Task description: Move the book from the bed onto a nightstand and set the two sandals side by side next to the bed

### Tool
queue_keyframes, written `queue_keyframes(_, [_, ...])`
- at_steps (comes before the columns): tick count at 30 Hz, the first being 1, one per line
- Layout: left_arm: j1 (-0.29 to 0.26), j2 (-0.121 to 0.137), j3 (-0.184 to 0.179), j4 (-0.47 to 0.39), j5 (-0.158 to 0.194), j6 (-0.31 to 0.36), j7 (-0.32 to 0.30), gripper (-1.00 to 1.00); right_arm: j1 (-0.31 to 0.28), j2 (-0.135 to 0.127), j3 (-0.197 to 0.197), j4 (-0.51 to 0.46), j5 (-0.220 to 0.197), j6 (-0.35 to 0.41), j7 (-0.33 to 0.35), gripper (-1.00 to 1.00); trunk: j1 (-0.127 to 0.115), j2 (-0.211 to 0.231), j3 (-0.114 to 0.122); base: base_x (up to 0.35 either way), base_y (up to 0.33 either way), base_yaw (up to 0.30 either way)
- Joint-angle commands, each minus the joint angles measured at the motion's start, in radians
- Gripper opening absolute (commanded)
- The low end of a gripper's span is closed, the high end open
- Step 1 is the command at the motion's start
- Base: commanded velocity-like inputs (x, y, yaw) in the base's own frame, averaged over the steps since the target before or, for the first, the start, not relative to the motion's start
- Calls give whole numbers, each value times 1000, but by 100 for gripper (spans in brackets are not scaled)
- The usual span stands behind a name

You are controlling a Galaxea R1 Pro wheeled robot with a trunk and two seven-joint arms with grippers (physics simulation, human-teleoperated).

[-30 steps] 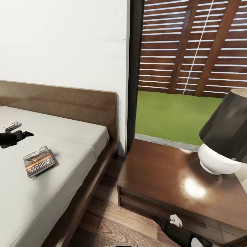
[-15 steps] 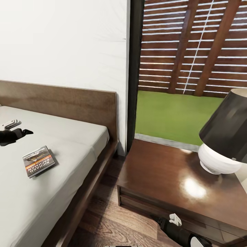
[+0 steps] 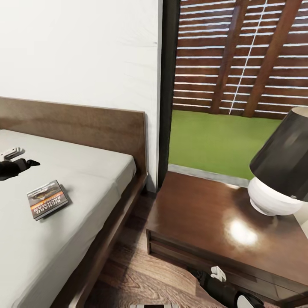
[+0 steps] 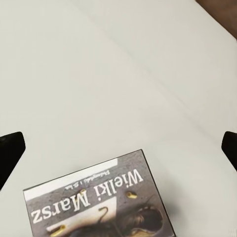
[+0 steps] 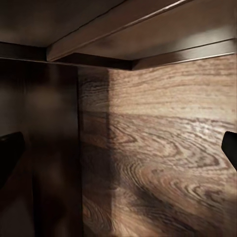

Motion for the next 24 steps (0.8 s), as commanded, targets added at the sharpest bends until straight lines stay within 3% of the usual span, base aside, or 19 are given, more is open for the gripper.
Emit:
queue_keyframes(1, [-1, 0, 4, 0, -8, 4, -8, 100, -1, -1, 4, 0, -10, 4, 0, 100, 0, 0, -2, 0, 0, 0])
queue_keyframes(24, [-1, 3, 7, 30, -9, -69, -3, 100, -1, -2, 4, 0, -9, 3, 0, 100, 0, 0, -38, 0, 0, 0])
